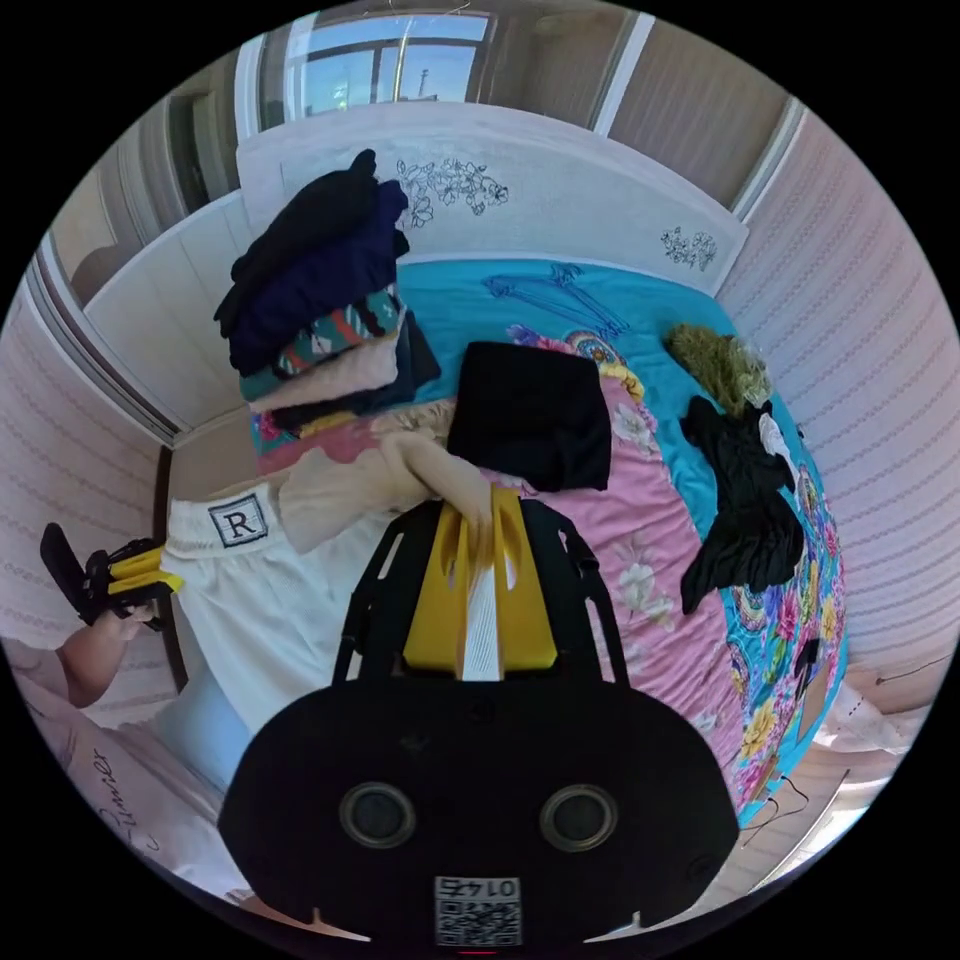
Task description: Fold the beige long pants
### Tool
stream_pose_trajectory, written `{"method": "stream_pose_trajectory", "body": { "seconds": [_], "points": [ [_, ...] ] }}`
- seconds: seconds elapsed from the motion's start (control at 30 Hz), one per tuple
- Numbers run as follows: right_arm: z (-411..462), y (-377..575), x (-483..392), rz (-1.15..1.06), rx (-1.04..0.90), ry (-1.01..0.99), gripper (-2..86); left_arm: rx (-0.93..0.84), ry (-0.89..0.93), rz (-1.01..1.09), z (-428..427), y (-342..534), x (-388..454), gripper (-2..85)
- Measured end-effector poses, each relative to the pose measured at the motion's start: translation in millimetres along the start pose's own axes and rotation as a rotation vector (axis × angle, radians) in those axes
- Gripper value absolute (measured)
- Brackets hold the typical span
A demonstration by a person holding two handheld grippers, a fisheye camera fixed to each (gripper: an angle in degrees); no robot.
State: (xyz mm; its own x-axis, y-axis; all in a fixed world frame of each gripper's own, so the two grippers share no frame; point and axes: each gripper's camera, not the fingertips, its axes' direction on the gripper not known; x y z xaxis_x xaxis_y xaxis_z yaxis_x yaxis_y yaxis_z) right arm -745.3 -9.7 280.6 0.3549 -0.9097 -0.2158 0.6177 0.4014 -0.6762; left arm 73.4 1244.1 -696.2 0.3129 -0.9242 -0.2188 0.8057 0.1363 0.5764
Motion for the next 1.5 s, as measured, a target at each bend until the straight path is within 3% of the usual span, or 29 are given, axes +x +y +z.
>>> {"method": "stream_pose_trajectory", "body": {
  "seconds": [0.17,0.23,0.33,0.6,0.77,0.93,1.03,1.17,1.3,1.5],
  "points": [
    [57,25,-1,0.008,-0.049,-0.09,6.4,-0.321,-0.155,-0.082,66,27,-53,5.7],
    [66,72,4,0.02,-0.046,-0.093,6.5,-0.332,-0.206,-0.079,68,39,-59,5.0],
    [60,189,19,0.091,-0.012,-0.094,6.6,-0.278,-0.119,-0.08,59,46,-55,4.8],
    [17,578,17,0.784,-0.063,0.034,7.8,-0.328,0.213,0.119,132,39,67,6.9],
    [9,755,-12,1.165,-0.064,0.107,13.3,-0.439,0.37,0.036,205,41,133,9.9],
    [32,842,-16,1.291,-0.057,0.066,17.5,-0.508,0.348,0.009,259,45,184,10.6],
    [61,883,-14,1.338,-0.03,-0.053,17.9,-0.626,0.285,0.061,295,58,217,11.2],
    [105,929,-16,1.345,0.006,-0.279,14.2,-0.644,0.164,0.119,321,68,243,10.7],
    [113,967,-24,1.345,0.078,-0.304,8.2,-0.634,0.275,0.075,323,66,247,4.8],
    [97,1022,-20,1.241,0.273,-0.358,3.0,-0.565,0.368,0.175,315,54,273,3.6]
  ]
}}
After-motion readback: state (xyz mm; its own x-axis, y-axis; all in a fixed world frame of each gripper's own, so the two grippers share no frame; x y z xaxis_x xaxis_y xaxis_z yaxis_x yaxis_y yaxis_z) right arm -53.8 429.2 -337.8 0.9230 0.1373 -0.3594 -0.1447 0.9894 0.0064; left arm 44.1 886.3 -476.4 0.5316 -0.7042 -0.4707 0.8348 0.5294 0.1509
